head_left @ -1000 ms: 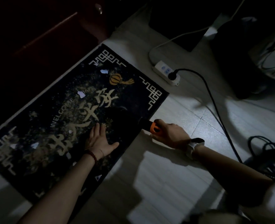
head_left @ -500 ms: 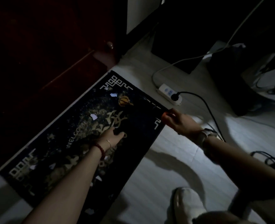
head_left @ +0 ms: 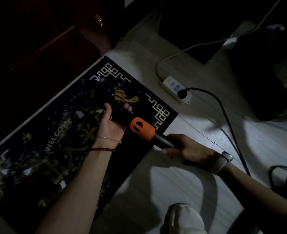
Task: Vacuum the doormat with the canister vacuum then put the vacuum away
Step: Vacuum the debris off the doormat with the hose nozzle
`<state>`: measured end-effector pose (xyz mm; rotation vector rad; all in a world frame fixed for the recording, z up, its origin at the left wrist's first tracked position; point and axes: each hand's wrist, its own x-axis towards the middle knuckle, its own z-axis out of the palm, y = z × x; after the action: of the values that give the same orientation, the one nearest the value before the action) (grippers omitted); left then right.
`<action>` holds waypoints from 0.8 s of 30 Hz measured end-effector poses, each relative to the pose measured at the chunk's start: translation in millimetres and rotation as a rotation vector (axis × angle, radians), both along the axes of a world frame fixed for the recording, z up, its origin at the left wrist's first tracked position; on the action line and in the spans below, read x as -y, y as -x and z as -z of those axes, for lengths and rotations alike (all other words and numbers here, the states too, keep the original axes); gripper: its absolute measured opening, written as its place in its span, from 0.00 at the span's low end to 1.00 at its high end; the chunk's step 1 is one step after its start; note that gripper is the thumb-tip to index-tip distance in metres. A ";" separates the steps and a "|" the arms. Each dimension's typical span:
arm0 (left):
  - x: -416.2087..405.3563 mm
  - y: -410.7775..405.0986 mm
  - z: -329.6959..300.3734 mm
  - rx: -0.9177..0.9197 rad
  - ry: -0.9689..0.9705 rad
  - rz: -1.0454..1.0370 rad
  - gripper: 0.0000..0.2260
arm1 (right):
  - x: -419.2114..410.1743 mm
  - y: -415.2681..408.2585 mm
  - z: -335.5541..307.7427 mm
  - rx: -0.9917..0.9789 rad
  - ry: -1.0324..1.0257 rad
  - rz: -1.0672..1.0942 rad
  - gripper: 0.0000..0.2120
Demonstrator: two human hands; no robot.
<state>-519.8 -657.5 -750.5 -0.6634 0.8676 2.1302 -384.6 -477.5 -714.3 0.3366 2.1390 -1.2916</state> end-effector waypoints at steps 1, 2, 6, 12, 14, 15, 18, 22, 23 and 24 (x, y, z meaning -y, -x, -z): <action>-5.6 -0.9 -2.1 0.042 0.031 -0.037 0.22 | 1.7 -1.2 -0.9 -0.051 -0.165 -0.085 0.10; -12.7 -3.9 -1.6 0.059 0.095 -0.036 0.21 | 5.9 -2.6 -0.9 -0.113 -0.338 -0.159 0.16; -34.9 -24.6 -7.0 0.079 0.345 0.054 0.15 | 20.6 -10.1 -11.8 -0.281 -0.594 -0.214 0.28; -13.6 -12.6 -14.2 0.018 0.280 -0.075 0.20 | -10.1 -32.7 -28.0 -0.065 -0.644 -0.282 0.42; -4.6 -5.8 -16.5 -0.048 0.306 -0.077 0.21 | -16.3 -34.4 -32.5 -0.005 -0.631 -0.283 0.39; -1.8 -3.5 -18.0 -0.053 0.309 -0.086 0.20 | -16.6 -35.2 -34.6 -0.028 -0.659 -0.294 0.35; -8.1 -11.0 -27.5 -0.003 0.315 -0.170 0.13 | -4.7 -35.7 -38.2 -0.226 -0.786 -0.305 0.28; -22.0 -27.2 -30.7 0.002 0.393 -0.208 0.28 | 8.6 -37.2 -41.4 -0.250 -0.822 -0.322 0.35; -24.1 -28.9 -30.9 -0.001 0.351 -0.184 0.25 | 6.6 -37.2 -43.8 -0.209 -0.791 -0.335 0.38; -25.3 -30.9 -31.8 -0.025 0.323 -0.153 0.17 | 3.3 -37.6 -45.3 -0.151 -0.735 -0.350 0.40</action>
<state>-488.9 -632.2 -718.8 -0.8934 1.2248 2.1552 -346.9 -480.8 -669.0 0.1417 2.5975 -0.3138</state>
